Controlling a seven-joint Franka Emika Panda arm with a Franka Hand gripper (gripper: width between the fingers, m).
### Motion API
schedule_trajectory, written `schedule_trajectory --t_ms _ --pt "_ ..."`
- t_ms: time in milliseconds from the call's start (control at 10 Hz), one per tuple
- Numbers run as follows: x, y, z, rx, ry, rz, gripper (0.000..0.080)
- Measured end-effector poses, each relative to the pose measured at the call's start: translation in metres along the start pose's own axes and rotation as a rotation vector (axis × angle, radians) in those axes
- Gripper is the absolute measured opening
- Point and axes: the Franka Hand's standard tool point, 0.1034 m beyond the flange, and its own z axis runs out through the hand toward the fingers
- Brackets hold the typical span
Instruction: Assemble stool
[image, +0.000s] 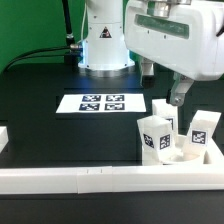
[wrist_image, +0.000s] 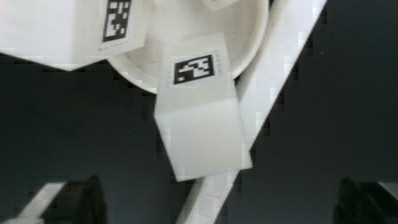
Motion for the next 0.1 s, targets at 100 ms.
schedule_trajectory --t_ms 100 --pt "-0.0001 0.0001 0.0003 -0.001 0.0 0.0 0.0649"
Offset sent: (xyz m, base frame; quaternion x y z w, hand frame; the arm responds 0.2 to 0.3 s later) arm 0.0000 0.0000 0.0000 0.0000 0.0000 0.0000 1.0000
